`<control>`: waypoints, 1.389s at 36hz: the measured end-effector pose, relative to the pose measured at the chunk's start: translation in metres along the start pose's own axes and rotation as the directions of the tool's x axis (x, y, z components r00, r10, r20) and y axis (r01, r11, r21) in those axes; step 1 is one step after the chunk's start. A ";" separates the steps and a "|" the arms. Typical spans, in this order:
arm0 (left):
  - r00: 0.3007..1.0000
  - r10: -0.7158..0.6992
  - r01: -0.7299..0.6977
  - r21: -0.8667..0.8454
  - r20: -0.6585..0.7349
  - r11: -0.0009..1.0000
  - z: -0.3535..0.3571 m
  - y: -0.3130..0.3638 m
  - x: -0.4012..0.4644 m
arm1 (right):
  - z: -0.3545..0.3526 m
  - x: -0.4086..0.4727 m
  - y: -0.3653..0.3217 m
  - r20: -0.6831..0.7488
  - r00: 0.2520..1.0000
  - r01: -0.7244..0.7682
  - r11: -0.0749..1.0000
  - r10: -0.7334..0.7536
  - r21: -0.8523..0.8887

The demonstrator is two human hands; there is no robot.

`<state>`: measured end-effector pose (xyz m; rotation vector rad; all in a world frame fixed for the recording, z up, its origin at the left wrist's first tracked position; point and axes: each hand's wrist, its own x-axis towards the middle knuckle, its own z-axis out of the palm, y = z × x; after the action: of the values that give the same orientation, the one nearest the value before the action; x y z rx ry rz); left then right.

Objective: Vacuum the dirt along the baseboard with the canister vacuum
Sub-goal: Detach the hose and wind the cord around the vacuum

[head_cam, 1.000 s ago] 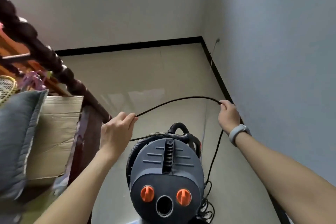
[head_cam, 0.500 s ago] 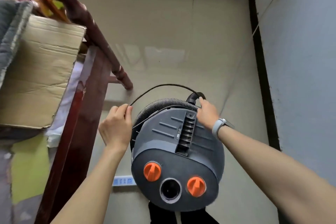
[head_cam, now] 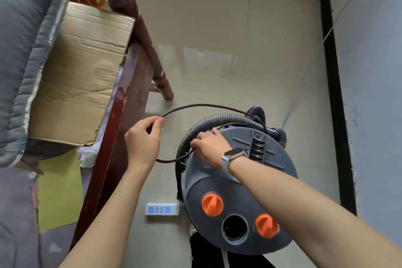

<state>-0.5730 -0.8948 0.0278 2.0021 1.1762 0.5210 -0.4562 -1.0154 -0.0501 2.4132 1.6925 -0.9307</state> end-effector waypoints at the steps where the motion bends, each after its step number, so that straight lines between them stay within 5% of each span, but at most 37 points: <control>1: 1.000 -0.005 0.005 -0.005 -0.004 1.000 -0.002 0.000 0.002 | -0.001 0.001 -0.002 -0.038 0.999 0.005 1.000 -0.006 -0.015; 5: 0.999 -0.037 0.038 -0.047 0.004 0.998 -0.010 -0.004 0.013 | -0.005 -0.005 -0.008 -0.128 0.991 0.051 0.997 -0.044 0.054; 8: 0.991 -0.116 0.129 -0.248 0.066 0.960 -0.015 -0.003 0.023 | -0.004 -0.015 -0.011 -0.358 0.929 0.068 0.909 0.093 0.412; 10: 0.959 -0.235 0.284 -0.476 0.160 0.832 -0.016 0.001 0.024 | -0.011 -0.025 -0.010 -0.401 0.876 0.094 0.720 0.269 0.688; 13: 0.871 -0.293 0.491 -0.717 0.394 0.495 -0.014 0.007 0.021 | -0.033 -0.037 -0.005 -0.301 0.836 0.092 0.424 0.458 0.901; 16: 0.835 -0.247 0.548 -0.784 0.491 0.292 -0.008 0.014 0.017 | -0.059 -0.040 -0.005 -0.340 0.813 0.150 0.394 0.473 0.907; 21: 0.806 -0.192 0.586 -0.709 0.560 0.392 0.001 0.037 0.012 | -0.095 -0.052 -0.018 -0.392 0.824 0.209 0.424 0.409 0.881; 25: 0.818 -0.139 0.562 -0.722 0.558 0.404 -0.003 0.059 0.020 | -0.105 -0.063 -0.022 -0.401 0.870 0.146 0.627 0.287 0.765; 32: 0.858 -0.234 0.514 -0.774 0.458 0.369 -0.014 0.079 0.027 | -0.098 -0.088 -0.017 -0.322 0.939 0.104 0.799 0.117 0.592; 35: 0.907 -0.266 0.417 -0.792 0.327 0.445 -0.022 0.070 0.031 | -0.087 -0.101 0.016 -0.298 0.936 -0.068 0.928 0.186 0.366; 40: 0.928 -0.250 0.373 -0.725 0.277 0.579 -0.010 0.065 0.008 | -0.079 -0.117 0.066 -0.377 0.839 -0.293 0.909 0.393 0.296; 46: 0.871 -0.289 0.487 -0.776 0.397 0.400 0.016 0.084 -0.003 | -0.092 -0.126 0.094 -0.404 0.704 -0.407 0.798 0.584 0.444; 50: 0.825 -0.275 0.564 -0.741 0.493 0.365 0.036 0.095 -0.012 | -0.087 -0.148 0.111 -0.404 0.656 -0.433 0.756 0.638 0.491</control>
<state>-0.5021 -0.9482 0.0777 0.7687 0.8955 0.3991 -0.3538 -1.1517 0.0623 3.3974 0.7419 -0.4822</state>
